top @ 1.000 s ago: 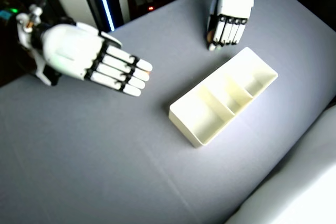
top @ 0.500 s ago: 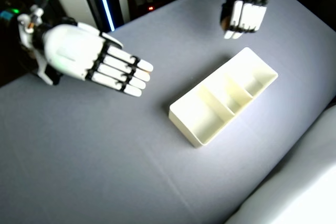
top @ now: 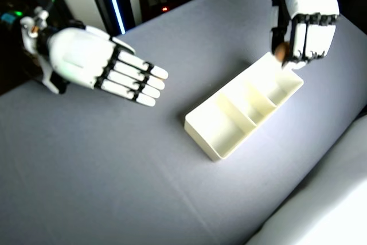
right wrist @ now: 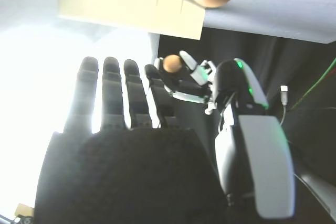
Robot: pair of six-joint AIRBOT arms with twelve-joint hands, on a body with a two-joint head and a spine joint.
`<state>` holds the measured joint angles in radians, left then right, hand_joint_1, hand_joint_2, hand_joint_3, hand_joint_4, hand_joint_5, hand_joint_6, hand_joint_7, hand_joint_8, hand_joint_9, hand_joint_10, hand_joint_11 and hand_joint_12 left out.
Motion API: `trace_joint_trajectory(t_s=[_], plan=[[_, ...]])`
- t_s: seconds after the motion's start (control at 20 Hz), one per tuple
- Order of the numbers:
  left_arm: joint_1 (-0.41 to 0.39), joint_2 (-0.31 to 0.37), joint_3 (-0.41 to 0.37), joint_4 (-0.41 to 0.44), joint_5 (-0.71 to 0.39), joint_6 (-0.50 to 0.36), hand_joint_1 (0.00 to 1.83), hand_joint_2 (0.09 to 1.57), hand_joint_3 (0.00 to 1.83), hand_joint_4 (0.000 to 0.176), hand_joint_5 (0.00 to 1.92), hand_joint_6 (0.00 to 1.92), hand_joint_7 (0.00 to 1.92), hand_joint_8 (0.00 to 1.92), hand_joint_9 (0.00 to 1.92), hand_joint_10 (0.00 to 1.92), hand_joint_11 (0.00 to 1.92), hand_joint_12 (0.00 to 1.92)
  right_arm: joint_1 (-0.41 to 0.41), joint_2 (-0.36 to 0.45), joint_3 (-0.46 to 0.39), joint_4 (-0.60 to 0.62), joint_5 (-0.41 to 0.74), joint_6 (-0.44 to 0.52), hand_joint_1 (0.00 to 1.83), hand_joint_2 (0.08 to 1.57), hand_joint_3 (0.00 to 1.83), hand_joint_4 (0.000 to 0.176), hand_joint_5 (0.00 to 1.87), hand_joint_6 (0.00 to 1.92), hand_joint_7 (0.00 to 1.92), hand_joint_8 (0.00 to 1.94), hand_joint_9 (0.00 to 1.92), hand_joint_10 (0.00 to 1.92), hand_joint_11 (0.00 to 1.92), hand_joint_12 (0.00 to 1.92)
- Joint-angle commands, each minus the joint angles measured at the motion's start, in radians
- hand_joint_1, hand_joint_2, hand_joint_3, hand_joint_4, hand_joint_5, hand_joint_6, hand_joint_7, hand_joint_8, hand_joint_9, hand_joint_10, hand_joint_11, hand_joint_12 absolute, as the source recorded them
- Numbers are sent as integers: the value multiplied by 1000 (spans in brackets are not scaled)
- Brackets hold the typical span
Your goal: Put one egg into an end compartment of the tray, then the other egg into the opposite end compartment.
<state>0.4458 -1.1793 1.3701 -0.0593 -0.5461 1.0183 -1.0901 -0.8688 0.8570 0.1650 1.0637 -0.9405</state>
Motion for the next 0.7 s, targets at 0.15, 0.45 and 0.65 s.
trace_joint_trajectory(t_s=[0.15,0.45,0.65], plan=[[-1,-27,41,-41,-53,14,846,1285,6,62,5,144,28,9,0,22,0,569,34,-11,11,-31,114,19,325,1314,8,0,0,0,0,0,0,0,0,0],[35,34,-38,-39,-187,14,236,1359,16,85,0,0,0,0,0,0,0,1,40,-13,16,-45,98,37,455,1239,0,0,0,0,0,0,0,0,0,0],[111,133,-151,-32,-371,9,298,1390,17,109,6,2,0,0,0,0,0,0,42,-29,37,-64,71,84,585,1170,0,0,0,0,0,0,0,0,4,2]])
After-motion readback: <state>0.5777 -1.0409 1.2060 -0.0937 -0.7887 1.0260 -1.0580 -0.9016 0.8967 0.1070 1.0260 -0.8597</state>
